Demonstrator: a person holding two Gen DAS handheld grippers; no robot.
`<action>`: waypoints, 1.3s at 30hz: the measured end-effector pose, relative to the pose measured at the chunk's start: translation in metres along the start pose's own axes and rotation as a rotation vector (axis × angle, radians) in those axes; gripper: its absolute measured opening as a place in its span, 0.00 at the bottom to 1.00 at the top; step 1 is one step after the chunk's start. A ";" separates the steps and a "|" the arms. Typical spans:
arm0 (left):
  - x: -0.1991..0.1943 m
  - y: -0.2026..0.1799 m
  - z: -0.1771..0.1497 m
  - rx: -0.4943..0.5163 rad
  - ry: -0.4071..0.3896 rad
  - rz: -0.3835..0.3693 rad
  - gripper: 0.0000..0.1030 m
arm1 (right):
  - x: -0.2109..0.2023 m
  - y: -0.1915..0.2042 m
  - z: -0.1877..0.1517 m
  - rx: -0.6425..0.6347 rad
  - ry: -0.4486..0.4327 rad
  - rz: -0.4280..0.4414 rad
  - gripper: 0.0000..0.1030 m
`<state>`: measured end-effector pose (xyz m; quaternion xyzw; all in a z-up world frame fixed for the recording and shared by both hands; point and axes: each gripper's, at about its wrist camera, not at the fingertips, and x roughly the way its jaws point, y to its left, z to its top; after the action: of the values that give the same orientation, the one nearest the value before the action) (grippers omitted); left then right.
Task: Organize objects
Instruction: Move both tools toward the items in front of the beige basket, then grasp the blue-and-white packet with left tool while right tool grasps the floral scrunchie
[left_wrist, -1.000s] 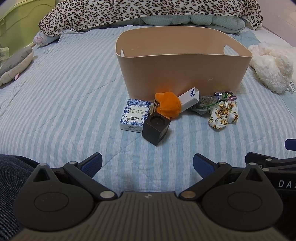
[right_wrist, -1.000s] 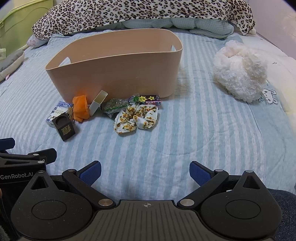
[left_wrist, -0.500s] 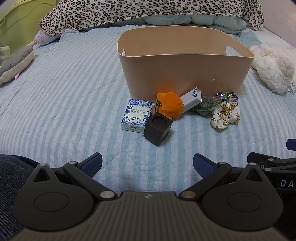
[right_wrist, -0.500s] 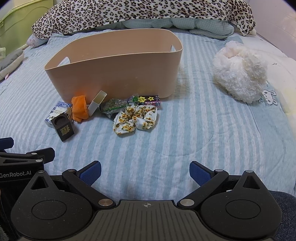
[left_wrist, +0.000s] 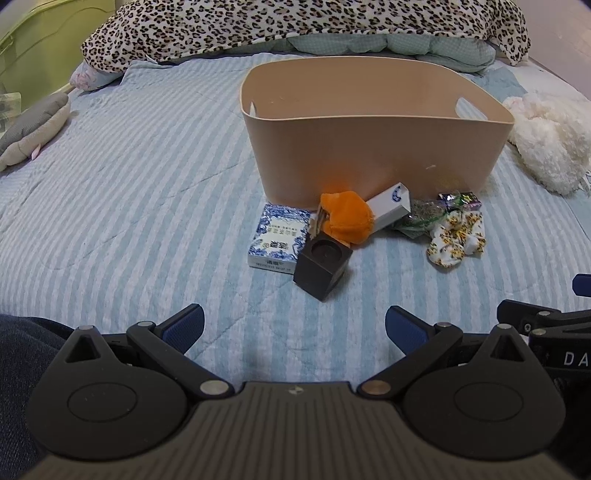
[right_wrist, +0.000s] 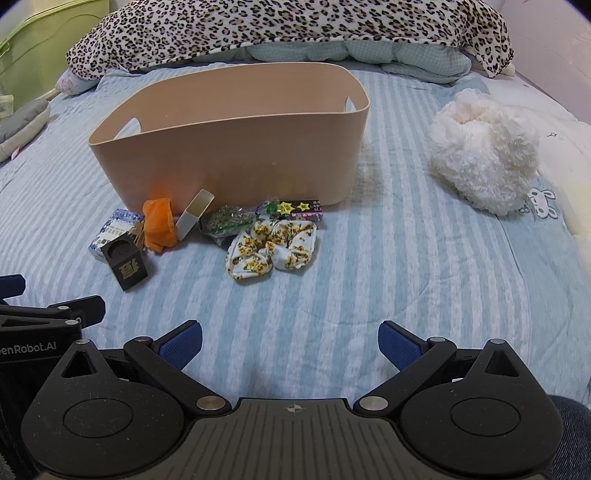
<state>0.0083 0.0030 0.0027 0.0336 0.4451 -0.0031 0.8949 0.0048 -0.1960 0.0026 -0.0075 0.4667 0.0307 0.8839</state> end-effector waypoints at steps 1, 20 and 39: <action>0.000 0.001 0.001 -0.001 -0.002 0.002 1.00 | 0.001 0.000 0.002 -0.004 -0.003 -0.002 1.00; 0.045 0.054 0.047 -0.073 -0.001 0.069 1.00 | 0.043 0.008 0.032 -0.036 0.015 -0.008 1.00; 0.105 0.053 0.067 0.011 0.109 -0.033 1.00 | 0.092 0.010 0.045 -0.014 0.089 -0.007 0.96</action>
<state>0.1268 0.0542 -0.0380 0.0313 0.4937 -0.0186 0.8689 0.0926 -0.1794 -0.0479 -0.0166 0.5052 0.0302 0.8623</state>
